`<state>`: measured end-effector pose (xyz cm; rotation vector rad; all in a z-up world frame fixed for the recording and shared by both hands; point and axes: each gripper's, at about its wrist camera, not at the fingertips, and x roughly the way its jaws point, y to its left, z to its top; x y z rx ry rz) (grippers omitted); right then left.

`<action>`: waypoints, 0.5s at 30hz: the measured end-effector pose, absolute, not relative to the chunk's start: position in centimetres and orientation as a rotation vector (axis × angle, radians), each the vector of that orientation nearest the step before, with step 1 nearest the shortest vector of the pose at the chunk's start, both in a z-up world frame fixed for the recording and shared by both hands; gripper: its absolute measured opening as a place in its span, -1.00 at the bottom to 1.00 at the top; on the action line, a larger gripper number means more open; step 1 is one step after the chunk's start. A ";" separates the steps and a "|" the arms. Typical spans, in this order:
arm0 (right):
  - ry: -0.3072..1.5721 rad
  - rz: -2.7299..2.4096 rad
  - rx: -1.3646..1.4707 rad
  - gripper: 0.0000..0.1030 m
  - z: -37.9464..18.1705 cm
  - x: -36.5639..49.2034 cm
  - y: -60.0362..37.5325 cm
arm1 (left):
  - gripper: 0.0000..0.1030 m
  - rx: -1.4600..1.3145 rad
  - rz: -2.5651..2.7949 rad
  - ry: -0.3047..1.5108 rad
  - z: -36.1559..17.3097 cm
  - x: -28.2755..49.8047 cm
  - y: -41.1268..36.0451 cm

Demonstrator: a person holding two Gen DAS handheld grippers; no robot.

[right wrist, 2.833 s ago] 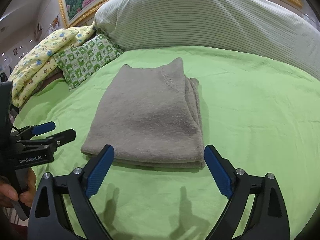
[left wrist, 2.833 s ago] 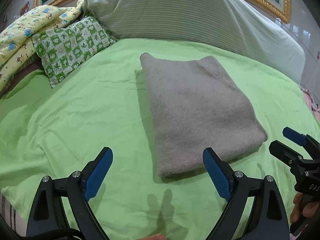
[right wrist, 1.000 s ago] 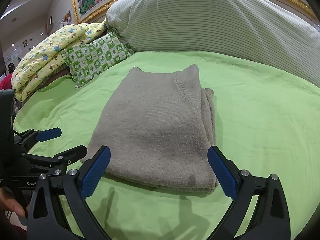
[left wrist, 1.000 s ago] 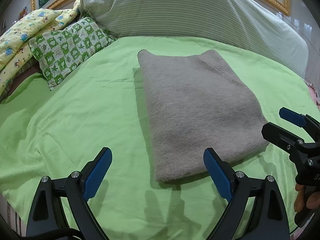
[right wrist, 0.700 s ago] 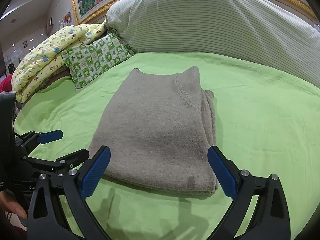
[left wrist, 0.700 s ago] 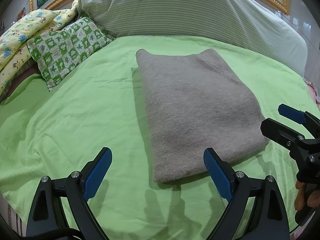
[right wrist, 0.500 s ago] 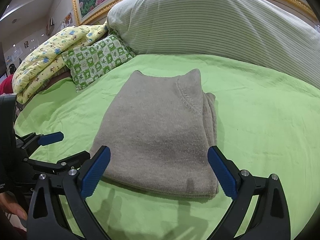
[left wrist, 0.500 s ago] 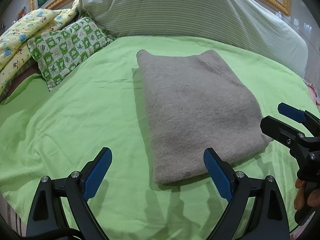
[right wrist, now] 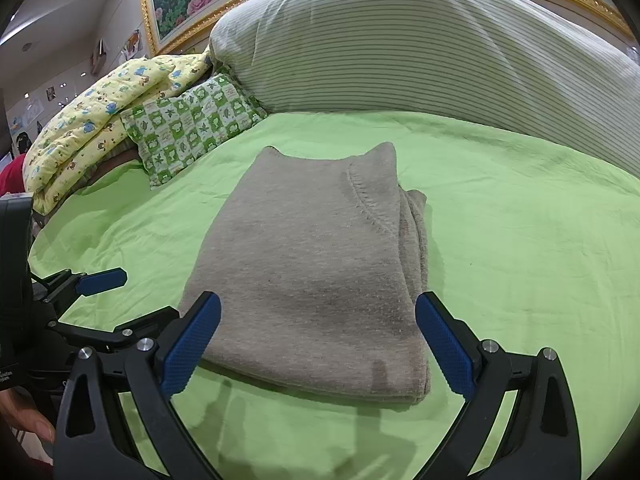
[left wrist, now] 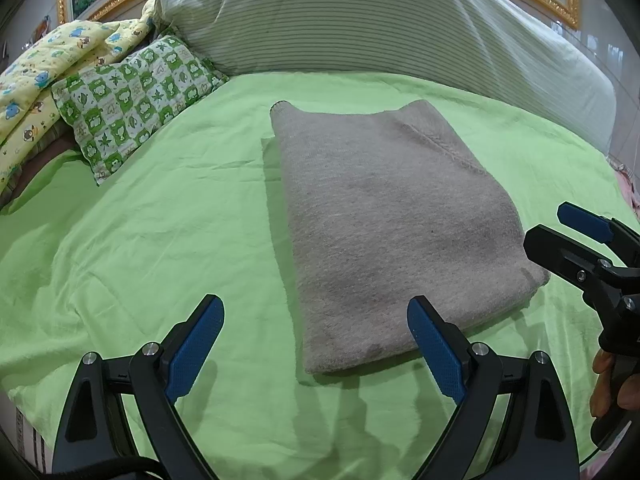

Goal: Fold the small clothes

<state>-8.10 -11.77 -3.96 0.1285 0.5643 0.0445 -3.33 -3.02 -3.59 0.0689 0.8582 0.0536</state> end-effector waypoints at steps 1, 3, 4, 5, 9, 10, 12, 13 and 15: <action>0.565 0.043 0.130 0.90 -3.9 -8.1 -11.8 | 0.82 0.069 0.054 0.860 -3.6 -3.3 -3.0; 0.564 0.045 0.132 0.90 -3.9 -8.1 -11.9 | 0.82 0.071 0.050 0.863 -3.6 -3.2 -2.9; 0.562 0.042 0.134 0.90 -3.9 -8.1 -11.9 | 0.82 0.073 0.051 0.864 -3.6 -3.2 -2.9; 0.561 0.042 0.134 0.90 -3.9 -8.1 -11.9 | 0.82 0.075 0.052 0.863 -3.6 -3.2 -2.9; 0.561 0.045 0.134 0.90 -3.8 -8.1 -12.0 | 0.82 0.078 0.051 0.864 -3.6 -3.1 -2.9; 0.562 0.047 0.135 0.90 -3.8 -8.1 -12.0 | 0.82 0.078 0.051 0.864 -3.6 -3.1 -2.9; 0.561 0.045 0.133 0.90 -3.7 -8.1 -12.0 | 0.81 0.078 0.050 0.864 -3.6 -3.1 -2.9; 0.561 0.047 0.135 0.90 -3.8 -8.1 -12.0 | 0.81 0.079 0.050 0.865 -3.6 -3.0 -2.9; 0.560 0.044 0.136 0.90 -3.8 -8.1 -11.9 | 0.81 0.082 0.051 0.865 -3.5 -3.1 -2.9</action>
